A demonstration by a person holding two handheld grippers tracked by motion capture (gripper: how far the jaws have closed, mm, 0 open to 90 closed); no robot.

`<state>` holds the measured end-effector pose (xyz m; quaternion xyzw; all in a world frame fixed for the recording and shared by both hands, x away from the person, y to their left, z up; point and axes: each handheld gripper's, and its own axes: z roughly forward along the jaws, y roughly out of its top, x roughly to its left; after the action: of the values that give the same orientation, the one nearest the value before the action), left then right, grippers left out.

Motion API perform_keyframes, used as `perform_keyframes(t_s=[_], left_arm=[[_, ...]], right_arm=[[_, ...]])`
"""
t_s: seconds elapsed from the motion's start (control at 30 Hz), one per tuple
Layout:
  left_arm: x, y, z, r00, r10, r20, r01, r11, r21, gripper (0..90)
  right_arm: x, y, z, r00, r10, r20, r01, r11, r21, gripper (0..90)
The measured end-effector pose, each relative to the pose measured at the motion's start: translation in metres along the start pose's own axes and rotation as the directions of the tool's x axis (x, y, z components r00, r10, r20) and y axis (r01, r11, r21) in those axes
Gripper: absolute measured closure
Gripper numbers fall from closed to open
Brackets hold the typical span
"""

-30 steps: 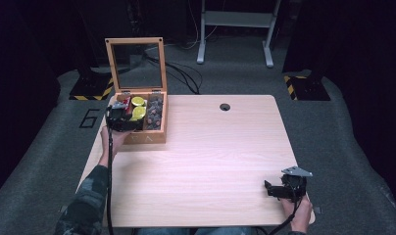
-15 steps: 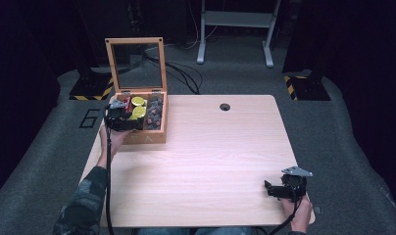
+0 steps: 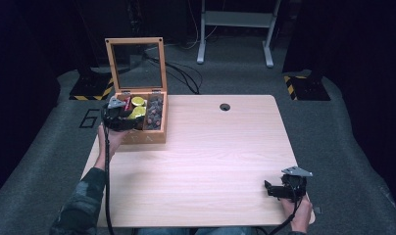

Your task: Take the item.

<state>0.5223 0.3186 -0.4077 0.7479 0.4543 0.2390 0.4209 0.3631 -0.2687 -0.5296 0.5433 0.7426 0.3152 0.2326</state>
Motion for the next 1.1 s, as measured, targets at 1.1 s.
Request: perform_keyframes(t_s=[1.1], left_arm=[[-0.068,0.034,-0.032,0.9832,0.158,0.091,-0.150,0.9849,-0.086,37.9]], right_arm=[[0.000,0.000,0.000,1.0000,0.002,0.001,-0.002,1.000,-0.002,1.8]])
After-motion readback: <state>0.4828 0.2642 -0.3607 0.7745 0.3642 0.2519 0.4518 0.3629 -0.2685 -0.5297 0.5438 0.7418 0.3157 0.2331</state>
